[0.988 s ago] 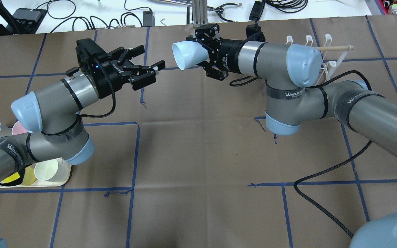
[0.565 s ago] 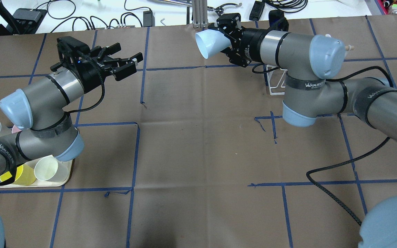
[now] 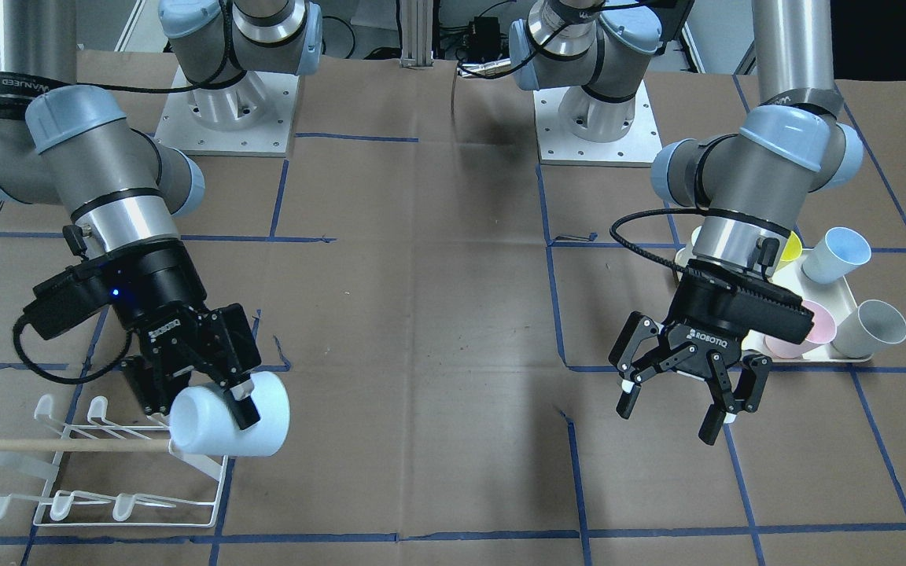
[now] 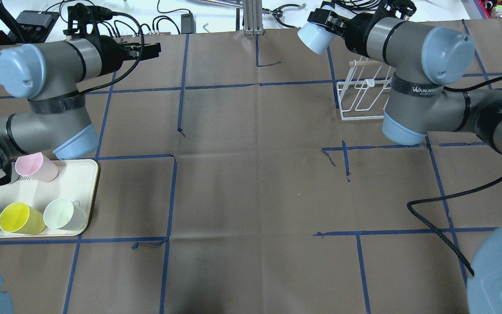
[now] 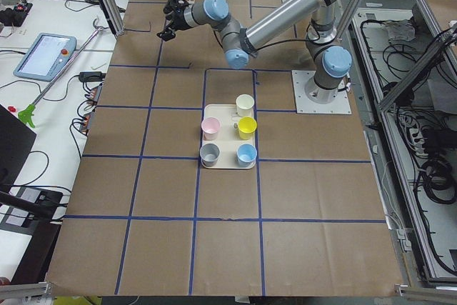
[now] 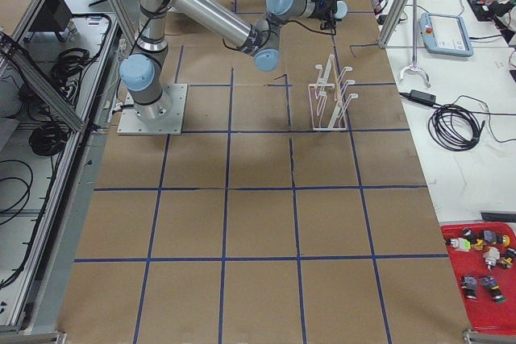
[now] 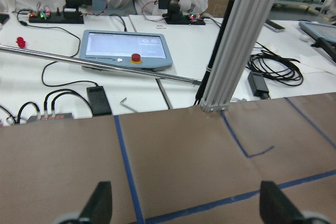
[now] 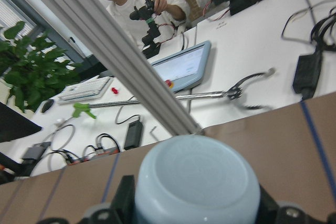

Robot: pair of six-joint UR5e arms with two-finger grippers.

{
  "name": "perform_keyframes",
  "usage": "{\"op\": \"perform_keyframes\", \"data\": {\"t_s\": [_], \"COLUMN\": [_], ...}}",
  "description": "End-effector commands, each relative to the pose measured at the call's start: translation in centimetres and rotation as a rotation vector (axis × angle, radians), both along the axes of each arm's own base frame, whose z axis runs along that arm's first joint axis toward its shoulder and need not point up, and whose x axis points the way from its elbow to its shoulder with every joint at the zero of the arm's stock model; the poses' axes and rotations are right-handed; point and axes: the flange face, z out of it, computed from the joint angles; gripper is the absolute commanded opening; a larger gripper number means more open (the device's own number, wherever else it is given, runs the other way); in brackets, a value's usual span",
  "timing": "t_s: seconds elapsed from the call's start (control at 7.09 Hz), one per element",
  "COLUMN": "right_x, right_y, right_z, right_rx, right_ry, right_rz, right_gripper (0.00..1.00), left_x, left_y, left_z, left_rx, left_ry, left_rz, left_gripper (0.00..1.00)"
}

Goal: Transfer IKEA cup to right arm and place on rack

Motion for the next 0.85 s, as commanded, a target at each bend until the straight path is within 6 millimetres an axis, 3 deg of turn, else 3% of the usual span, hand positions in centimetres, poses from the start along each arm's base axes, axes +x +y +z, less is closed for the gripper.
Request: {"op": "perform_keyframes", "data": {"t_s": [0.0,0.14,0.28,0.42,0.71], "right_x": [-4.3,-5.4,-5.6,-6.1,-7.7], "right_y": [-2.0,-3.6,-4.6,-5.2,-5.8], "right_z": [-0.6,-1.0,-2.1,-3.4,-5.3], "right_rx": [-0.109,-0.131,-0.134,-0.122,-0.094], "right_ry": [0.386,0.440,0.462,0.488,0.509], "right_rz": [0.028,0.045,0.058,0.068,0.069], "right_gripper": [0.16,0.16,0.16,0.16,0.16], "left_x": [-2.8,-2.5,-2.3,-2.3,-2.2], "left_y": [-1.3,-0.2,2.3,4.7,7.4], "left_z": [3.5,4.9,6.3,7.6,10.9], "left_rx": [0.232,0.361,0.519,0.648,0.784], "left_ry": [-0.071,-0.112,-0.133,-0.136,-0.165], "left_rz": [0.112,0.145,0.171,0.204,0.230], "left_gripper": [0.99,0.99,0.99,0.99,0.99]}}
